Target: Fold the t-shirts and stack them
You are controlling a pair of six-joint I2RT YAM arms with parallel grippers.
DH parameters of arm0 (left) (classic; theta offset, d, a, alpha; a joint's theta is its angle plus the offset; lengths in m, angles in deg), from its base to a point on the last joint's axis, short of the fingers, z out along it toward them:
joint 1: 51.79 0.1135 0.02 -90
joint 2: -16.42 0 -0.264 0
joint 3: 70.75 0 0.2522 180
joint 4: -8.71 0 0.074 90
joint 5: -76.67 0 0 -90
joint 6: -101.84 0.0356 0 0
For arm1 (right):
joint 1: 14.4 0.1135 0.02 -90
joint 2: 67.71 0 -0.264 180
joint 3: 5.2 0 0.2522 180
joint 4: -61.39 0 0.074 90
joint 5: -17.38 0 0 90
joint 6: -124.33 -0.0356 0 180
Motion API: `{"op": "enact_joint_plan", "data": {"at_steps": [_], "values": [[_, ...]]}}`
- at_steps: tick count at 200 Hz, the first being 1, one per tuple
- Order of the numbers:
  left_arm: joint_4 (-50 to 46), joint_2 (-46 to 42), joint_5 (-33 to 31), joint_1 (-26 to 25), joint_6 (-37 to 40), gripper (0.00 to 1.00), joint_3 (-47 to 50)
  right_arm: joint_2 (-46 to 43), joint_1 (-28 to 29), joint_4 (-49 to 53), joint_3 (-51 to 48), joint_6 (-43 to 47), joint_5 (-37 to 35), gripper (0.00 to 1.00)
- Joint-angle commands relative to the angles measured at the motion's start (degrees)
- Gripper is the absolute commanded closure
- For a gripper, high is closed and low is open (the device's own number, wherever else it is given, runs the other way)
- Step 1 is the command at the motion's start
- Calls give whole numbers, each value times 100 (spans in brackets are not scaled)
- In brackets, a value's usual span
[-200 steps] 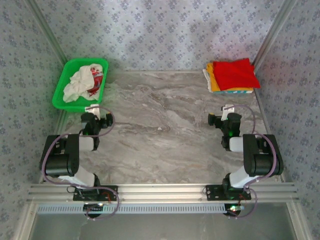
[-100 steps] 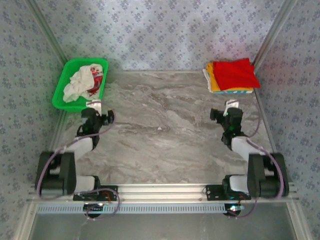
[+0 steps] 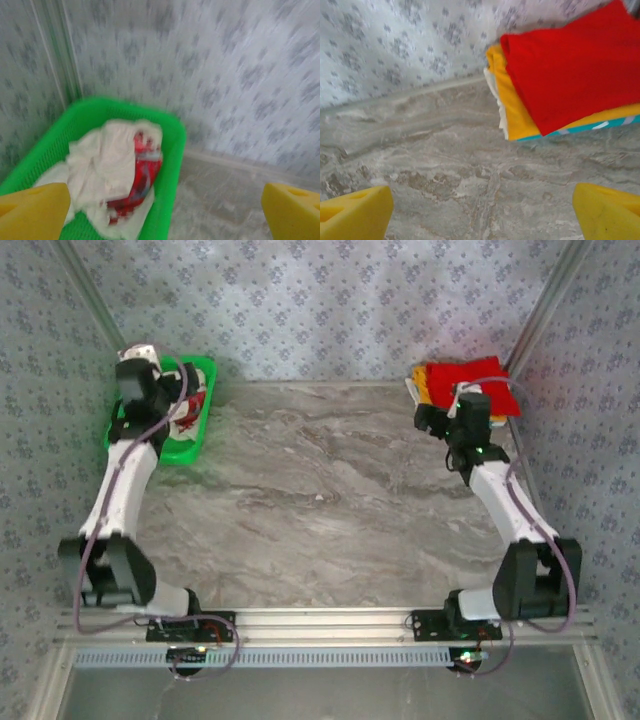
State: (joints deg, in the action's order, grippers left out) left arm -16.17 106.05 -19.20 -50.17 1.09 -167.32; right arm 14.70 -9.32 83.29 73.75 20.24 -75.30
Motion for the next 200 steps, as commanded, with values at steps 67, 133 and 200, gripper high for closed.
{"op": "enact_joint_plan", "data": {"at_steps": [67,133,200], "values": [[-2746,3554,-349,609,-156,2,-3784,1090,1042,1137,1767,221,19,8],[-3918,5906,54,990,-109,2,-6633,518,1226,1257,1096,313,-106,7],[-2928,6173,1190,1281,-347,57,-6258,-12,1245,1134,727,398,-188,6]]}}
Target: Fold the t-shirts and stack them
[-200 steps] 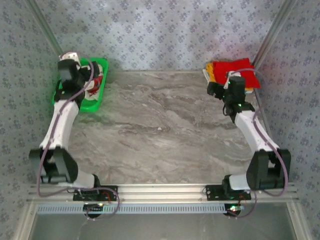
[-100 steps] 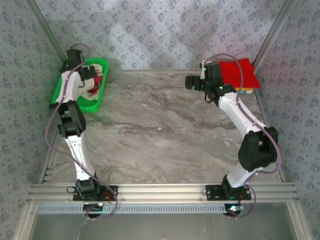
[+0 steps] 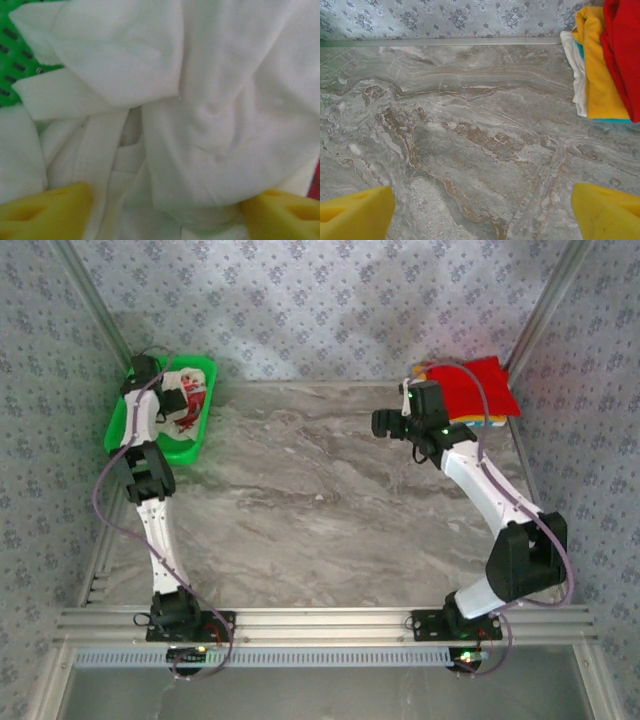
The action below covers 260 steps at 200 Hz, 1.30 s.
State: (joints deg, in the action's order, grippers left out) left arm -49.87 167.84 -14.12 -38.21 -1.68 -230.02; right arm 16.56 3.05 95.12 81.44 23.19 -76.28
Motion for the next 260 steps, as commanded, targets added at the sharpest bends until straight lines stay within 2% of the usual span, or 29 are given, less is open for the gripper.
{"op": "enact_joint_plan", "data": {"at_steps": [1,10,19,38,67,105,125,154,172,192,211,230,260], "values": [[449,-6,689,84,-66,59,9,-195,10,-52,-40,103,-86,7],[506,-47,716,75,-25,83,23,-207,13,-54,15,103,-83,6],[554,-162,730,76,-18,100,92,-218,12,-75,61,88,-69,6],[1181,-789,808,77,-49,100,798,-225,14,-116,127,59,-35,6],[2632,-2466,847,82,-285,100,2520,-212,21,-152,222,33,-40,5],[2362,-4159,759,24,-415,100,3081,-274,17,-193,234,97,-112,5],[2443,-4915,620,-153,-152,100,3315,-290,3,-247,240,185,-118,4],[2027,-5148,1336,-308,-222,100,2333,-310,-14,-340,260,235,-91,4],[1449,-4985,1753,-520,-303,100,1072,-338,-31,-381,253,205,-113,4],[664,-4733,1912,-1044,-177,100,-518,-446,-33,-490,164,124,-127,4],[319,-4669,1994,-1612,-83,100,-1491,-568,-59,-641,27,53,-127,4],[413,-4895,2038,-2047,-265,100,-1684,-650,-97,-647,-21,33,-109,4],[489,-5340,1742,-2820,-274,100,-1292,-818,-159,-622,-87,-10,-117,4]]}}
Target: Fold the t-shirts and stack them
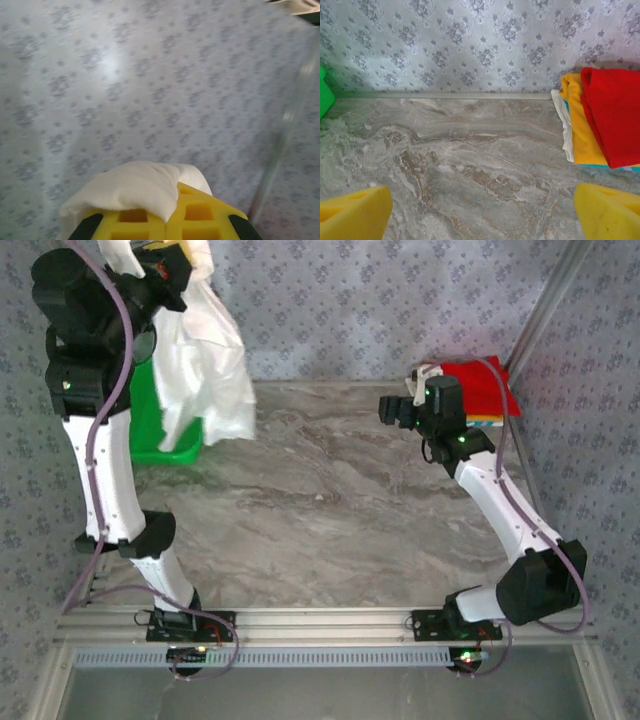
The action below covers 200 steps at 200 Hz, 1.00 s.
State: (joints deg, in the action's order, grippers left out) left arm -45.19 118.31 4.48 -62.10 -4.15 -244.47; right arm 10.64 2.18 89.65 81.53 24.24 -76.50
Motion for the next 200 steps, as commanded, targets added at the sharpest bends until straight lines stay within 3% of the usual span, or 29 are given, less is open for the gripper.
{"op": "enact_joint_plan", "data": {"at_steps": [1,26,49,69,77,82,85,97,106,128,138,158,200], "values": [[18,-397,-132,-456,-27,100,177,-225,-72,-76,-96,-115,-95,4],[92,-577,-613,-1001,23,100,1349,-450,-146,-158,-292,-242,-134,4],[701,-434,-694,-1087,-250,100,2907,-654,-248,-292,-677,-415,-114,4],[1172,6,-1034,-1145,-224,58,4048,-736,-359,-332,-941,-541,-84,3],[1131,327,-1091,-1178,-86,31,4152,-738,-419,-306,-1006,-580,-49,3],[953,545,-1232,-1212,-14,7,4079,-730,-456,-263,-1027,-613,-30,3],[780,687,-1328,-1229,22,2,3977,-731,-488,-233,-1037,-623,-6,3],[167,1060,-1676,-1304,144,2,3614,-722,-592,-54,-1040,-676,67,3],[231,896,-1897,-1350,177,2,3956,-733,-653,103,-1046,-693,116,3],[2590,-916,-1752,-1050,-278,2,6891,-848,-689,276,-1272,-738,201,3],[3025,-1634,-1652,-708,-642,2,7781,-905,-690,262,-1481,-794,266,4],[2298,-2558,-1728,-393,-563,2,8608,-958,-665,298,-1904,-1024,503,6],[1287,-3352,-995,-900,-1226,6,10261,-953,-76,1071,-2660,-1616,845,14]]}}
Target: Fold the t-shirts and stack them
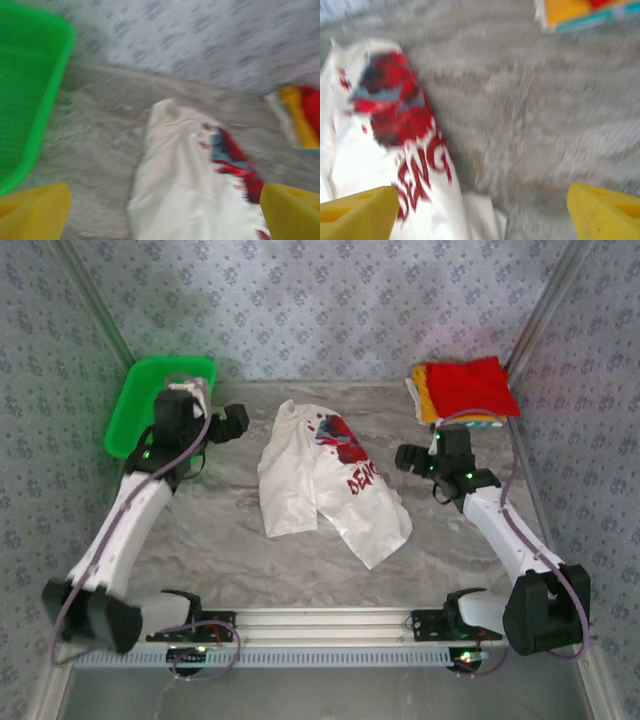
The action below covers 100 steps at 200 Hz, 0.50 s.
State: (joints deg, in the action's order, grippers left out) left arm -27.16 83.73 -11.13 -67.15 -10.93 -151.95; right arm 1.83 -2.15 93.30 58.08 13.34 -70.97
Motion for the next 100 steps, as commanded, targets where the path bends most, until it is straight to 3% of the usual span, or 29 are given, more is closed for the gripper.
{"op": "enact_joint_plan", "data": {"at_steps": [1,39,100], "values": [[-515,102,577,-414,-577,6,1051,-72,379,733,-326,-536,292,14],[-262,30,768,-1152,-1328,12,2262,-395,1026,1597,-636,-1045,-16,17],[766,580,1219,-1397,-1687,12,2972,-1409,1971,2110,-1392,-2180,-164,22]]}}
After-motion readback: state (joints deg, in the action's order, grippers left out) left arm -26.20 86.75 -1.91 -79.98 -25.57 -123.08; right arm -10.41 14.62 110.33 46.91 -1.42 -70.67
